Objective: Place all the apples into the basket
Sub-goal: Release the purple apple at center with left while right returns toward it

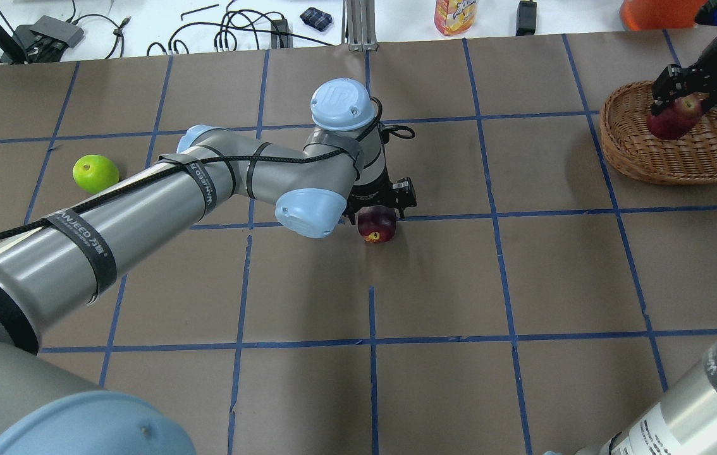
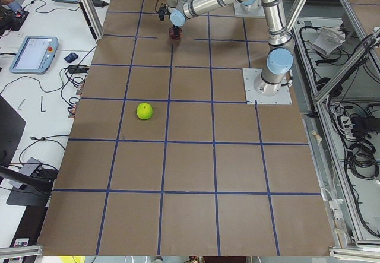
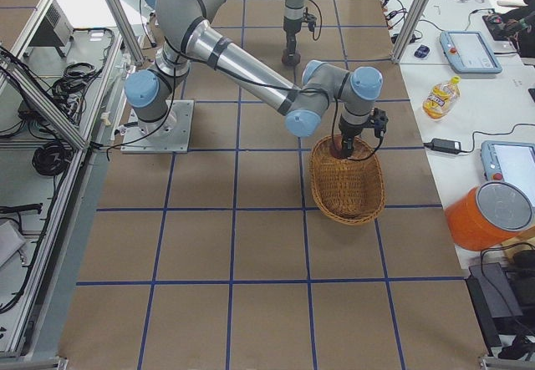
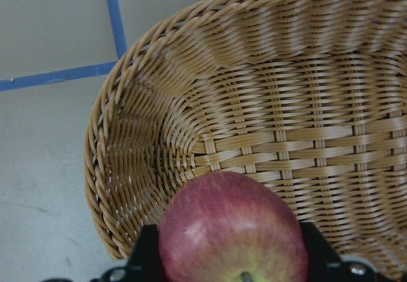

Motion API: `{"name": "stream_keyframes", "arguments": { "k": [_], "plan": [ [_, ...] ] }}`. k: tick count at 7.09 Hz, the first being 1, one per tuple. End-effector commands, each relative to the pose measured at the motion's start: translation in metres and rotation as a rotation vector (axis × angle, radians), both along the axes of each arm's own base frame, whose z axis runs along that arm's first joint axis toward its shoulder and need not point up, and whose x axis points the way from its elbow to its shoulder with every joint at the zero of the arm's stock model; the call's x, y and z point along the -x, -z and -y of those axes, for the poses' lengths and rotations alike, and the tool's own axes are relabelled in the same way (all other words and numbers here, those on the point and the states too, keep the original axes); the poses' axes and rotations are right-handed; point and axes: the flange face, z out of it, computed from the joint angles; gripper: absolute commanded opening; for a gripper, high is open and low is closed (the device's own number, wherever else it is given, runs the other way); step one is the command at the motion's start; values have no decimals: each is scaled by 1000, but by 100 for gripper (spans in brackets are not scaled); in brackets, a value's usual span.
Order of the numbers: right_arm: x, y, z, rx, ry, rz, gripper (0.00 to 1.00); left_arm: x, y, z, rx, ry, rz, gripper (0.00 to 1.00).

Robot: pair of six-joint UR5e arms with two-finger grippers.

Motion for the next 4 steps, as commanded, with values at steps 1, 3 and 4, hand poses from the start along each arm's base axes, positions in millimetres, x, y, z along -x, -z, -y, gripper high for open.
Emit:
{"name": "stream_keyframes", "arguments": {
  "k": [1,3,4],
  "plan": [
    [-5,-3,2,12,-7,1,100,-65,-58,32,9,-6,0,100],
    [-54,-32,-2,-9,-57,5,100,-237,-100,61,-5,233,224,100],
    [-96,-50,-8,-38,-66,5,100,-309,-108,71,-3,312,245,100]
  ]
}}
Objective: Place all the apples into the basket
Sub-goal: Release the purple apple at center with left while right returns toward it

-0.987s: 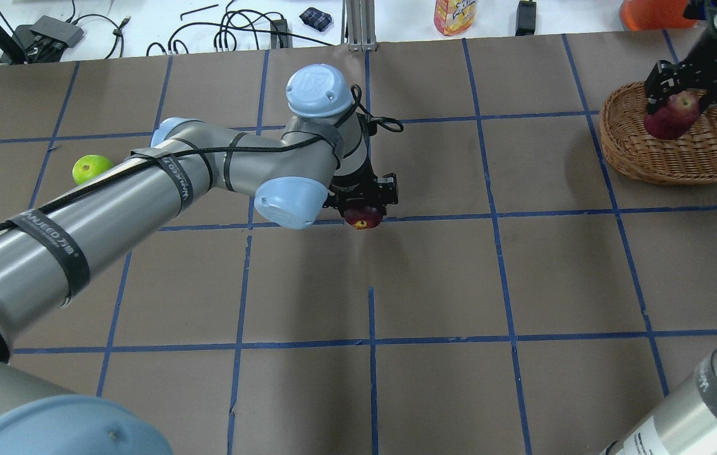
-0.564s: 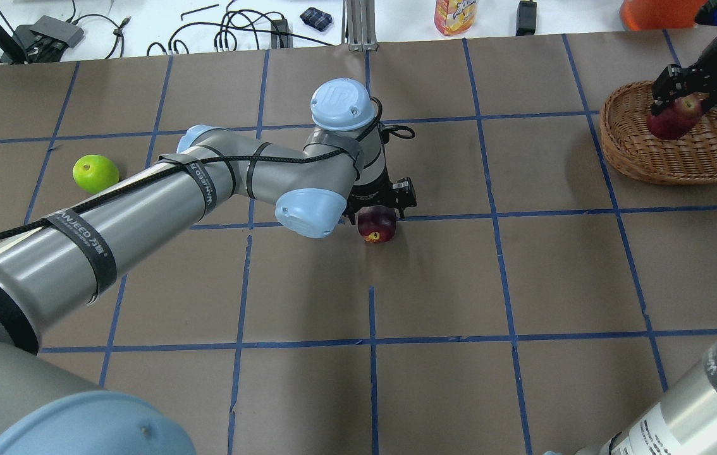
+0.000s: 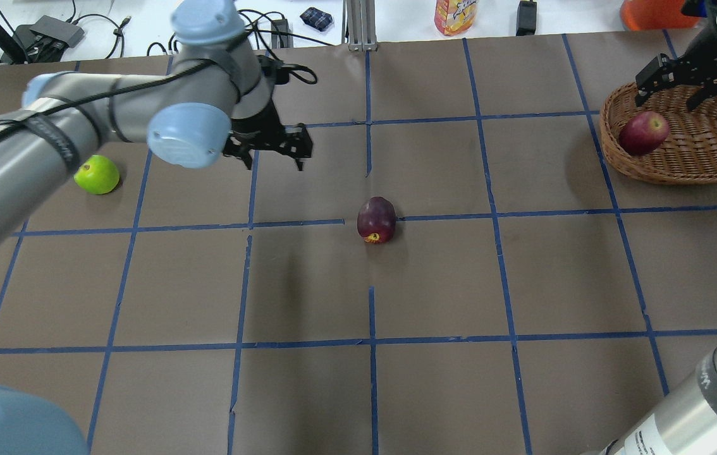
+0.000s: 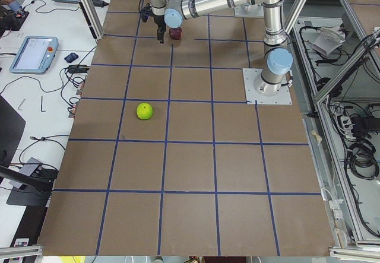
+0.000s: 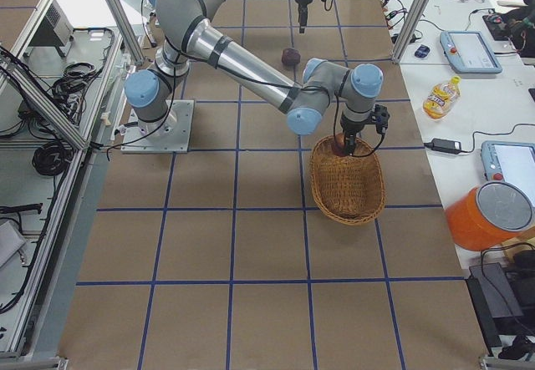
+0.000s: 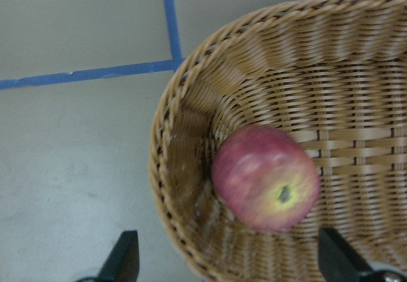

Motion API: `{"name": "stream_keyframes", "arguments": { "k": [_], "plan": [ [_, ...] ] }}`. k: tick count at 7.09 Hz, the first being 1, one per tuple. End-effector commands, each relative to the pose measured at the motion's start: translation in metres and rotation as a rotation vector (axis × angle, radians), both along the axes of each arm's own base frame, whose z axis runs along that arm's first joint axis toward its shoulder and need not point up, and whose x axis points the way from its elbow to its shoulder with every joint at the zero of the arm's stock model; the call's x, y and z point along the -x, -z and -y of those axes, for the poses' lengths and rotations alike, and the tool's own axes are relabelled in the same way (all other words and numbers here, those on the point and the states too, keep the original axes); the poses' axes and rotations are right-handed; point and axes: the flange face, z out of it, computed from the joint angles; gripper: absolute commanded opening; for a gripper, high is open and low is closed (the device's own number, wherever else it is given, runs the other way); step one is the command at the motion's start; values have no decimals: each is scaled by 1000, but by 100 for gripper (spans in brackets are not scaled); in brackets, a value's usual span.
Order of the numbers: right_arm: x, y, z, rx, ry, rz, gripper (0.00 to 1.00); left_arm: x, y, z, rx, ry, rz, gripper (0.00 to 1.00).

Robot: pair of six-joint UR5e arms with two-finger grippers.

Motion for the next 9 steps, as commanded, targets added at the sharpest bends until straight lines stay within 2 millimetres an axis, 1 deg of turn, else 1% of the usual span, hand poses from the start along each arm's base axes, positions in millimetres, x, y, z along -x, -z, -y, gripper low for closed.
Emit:
{"name": "stream_keyframes", "arguments": {
  "k": [1,2,3,4,5,6,7,8,9],
  "plan": [
    [-107,-34,-10,-42,-8,7,100,-182,-4,19,-24,111,82,100],
    [-198,-38,-13,-45,-90,12,100,-255,17,21,12,205,88,100],
    [-301,-21,-28,-69,-223,15,100,-287,42,38,37,224,52,100],
    [-353,-2,-45,-103,-215,17,100,-299,67,54,69,222,70,100],
    [-394,10,-63,-127,-86,13,100,-309,97,57,39,209,49,100],
    [-442,23,-85,-105,-109,-1,100,-315,113,56,19,202,36,100],
    [-476,52,-101,-73,-151,-4,100,-328,128,48,11,182,32,100],
    [-479,78,-111,-72,-156,-1,100,-337,129,52,53,199,59,100],
    [-477,97,-125,-76,-159,1,100,-342,122,58,56,200,76,100]
  ]
}}
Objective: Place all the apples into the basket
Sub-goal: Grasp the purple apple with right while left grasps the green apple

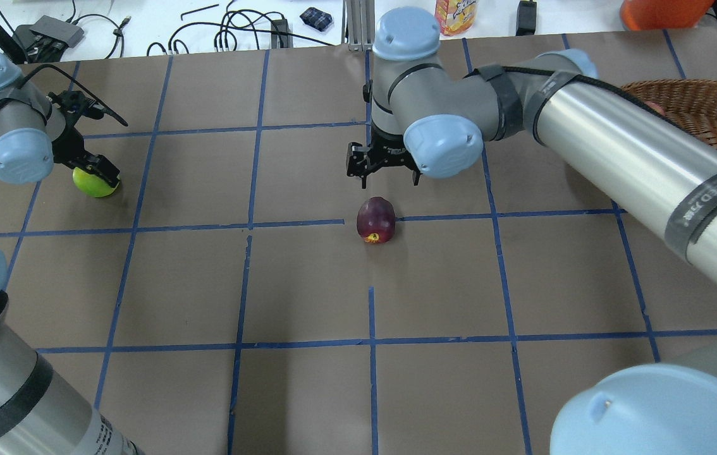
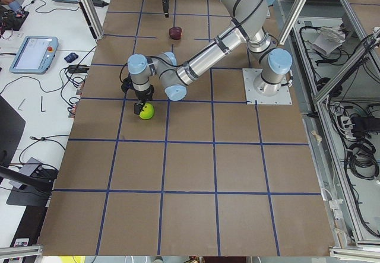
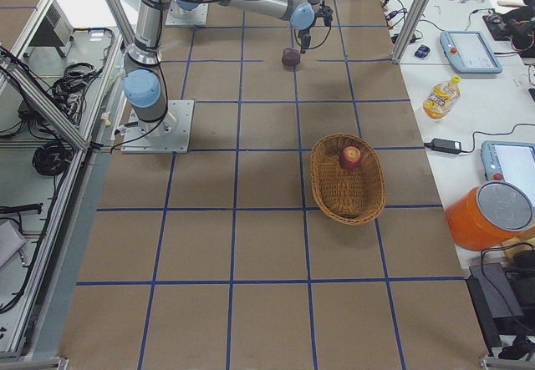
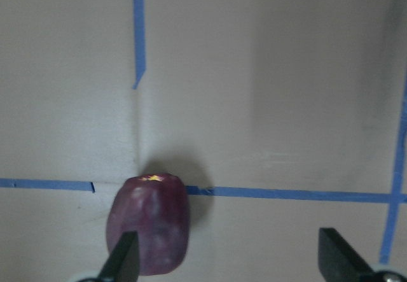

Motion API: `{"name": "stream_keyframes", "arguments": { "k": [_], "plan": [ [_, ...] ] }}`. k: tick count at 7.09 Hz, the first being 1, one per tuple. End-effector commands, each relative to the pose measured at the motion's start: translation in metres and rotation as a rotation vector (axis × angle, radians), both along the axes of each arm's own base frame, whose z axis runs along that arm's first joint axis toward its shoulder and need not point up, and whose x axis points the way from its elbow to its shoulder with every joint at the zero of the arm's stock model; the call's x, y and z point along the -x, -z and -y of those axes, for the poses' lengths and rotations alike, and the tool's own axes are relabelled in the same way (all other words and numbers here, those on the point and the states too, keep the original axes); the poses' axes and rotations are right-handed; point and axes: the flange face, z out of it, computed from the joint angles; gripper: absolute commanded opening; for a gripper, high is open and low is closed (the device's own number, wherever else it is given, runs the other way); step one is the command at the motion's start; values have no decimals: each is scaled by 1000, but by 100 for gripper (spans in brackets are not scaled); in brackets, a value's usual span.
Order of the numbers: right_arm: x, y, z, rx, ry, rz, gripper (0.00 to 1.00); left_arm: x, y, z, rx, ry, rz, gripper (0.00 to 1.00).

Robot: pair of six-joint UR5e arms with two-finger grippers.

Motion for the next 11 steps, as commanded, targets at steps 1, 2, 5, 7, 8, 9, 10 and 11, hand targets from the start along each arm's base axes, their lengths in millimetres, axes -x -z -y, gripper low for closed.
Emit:
{"name": "stream_keyframes", "arguments": {
  "k": [1,2,5,7,8,9,10,11],
  "plan": [
    [-3,42,-26,25,-10,10,100,-8,-1,4,10,4,18,100],
    [-3,58,-35,3,-11,19,100,-6,3,2,8,3,3,100],
    [-7,79,-36,-16,-26,54,94,8,-10,8,7,21,14,15],
    [-5,69,-29,6,-40,51,7,114,-53,13,-34,20,-20,12],
    [7,42,-12,52,-12,71,0,181,-65,3,-32,-37,-85,12],
    [38,3,7,103,37,70,0,231,-66,-16,-49,-52,-193,12],
    [118,-14,35,140,76,29,0,275,-61,-28,-59,-109,-211,12],
    [198,-32,52,175,92,28,0,339,-58,-36,-65,-149,-256,12]
  ]
}}
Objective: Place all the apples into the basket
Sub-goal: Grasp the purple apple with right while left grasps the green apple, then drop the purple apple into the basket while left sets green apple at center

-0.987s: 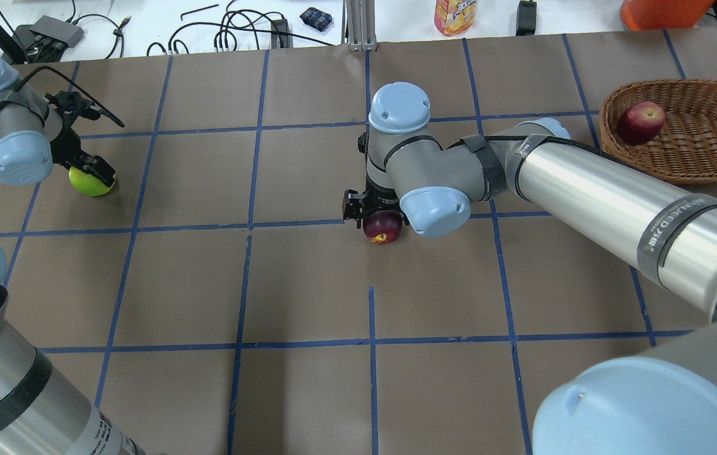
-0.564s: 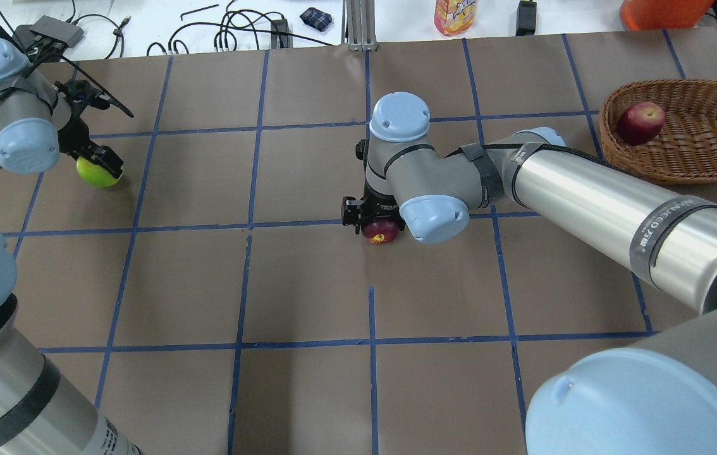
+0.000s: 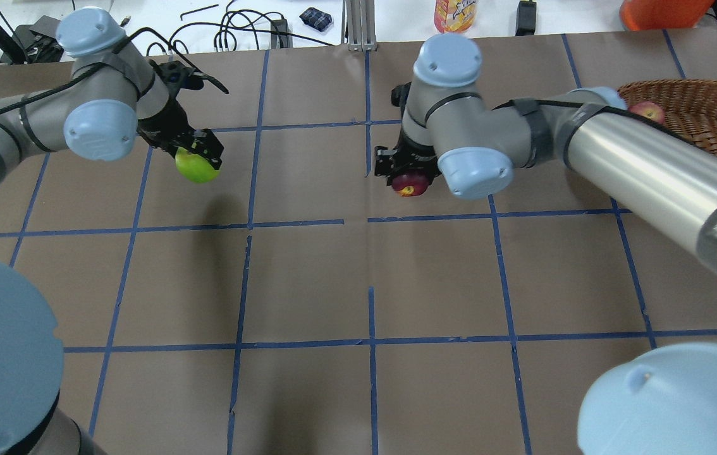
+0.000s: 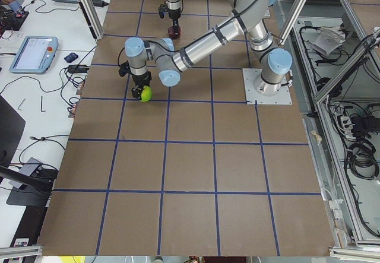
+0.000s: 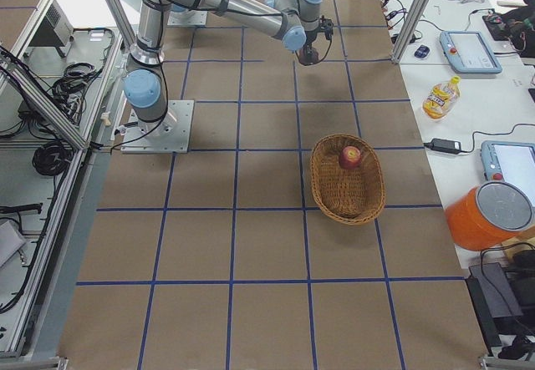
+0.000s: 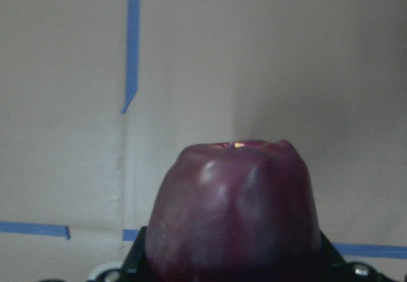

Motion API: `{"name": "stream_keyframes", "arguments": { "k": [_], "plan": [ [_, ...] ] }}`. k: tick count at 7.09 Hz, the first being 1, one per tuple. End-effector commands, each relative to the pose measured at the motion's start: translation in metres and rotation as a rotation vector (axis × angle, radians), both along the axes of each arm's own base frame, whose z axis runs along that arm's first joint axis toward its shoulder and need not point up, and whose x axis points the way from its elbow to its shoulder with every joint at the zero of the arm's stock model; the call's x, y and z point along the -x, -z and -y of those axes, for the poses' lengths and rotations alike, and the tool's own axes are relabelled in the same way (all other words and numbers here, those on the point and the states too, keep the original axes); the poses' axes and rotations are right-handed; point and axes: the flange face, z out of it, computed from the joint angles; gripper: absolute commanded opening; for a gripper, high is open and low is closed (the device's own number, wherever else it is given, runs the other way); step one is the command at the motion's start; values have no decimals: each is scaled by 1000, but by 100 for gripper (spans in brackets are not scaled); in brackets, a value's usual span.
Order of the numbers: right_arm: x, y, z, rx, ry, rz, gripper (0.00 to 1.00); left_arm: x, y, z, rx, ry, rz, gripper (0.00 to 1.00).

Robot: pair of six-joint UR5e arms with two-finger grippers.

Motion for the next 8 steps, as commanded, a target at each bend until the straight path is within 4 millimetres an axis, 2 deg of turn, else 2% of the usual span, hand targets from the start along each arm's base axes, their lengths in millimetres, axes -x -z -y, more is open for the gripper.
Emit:
{"name": "stream_keyframes", "arguments": {
  "k": [1,2,3,4,5,6,7,8],
  "plan": [
    [164,-38,34,75,62,15,0,154,7,-34,-8,-153,-63,12],
    [246,-41,36,81,72,16,0,228,6,-57,40,-196,-90,12],
    [321,-41,38,84,5,-8,8,269,12,-77,49,-202,-95,12],
    [365,-25,52,59,-135,-14,5,284,15,-90,45,-183,-85,20],
    [408,-17,63,78,-270,-60,0,287,30,-94,17,-199,-72,36],
    [449,-24,69,65,-242,-143,0,290,37,-96,8,-187,-67,60],
    [467,-19,85,99,-242,-227,7,291,36,-92,23,-191,-75,73],
    [487,-10,89,104,-267,-240,14,292,40,-89,46,-187,-88,100]
  ]
}}
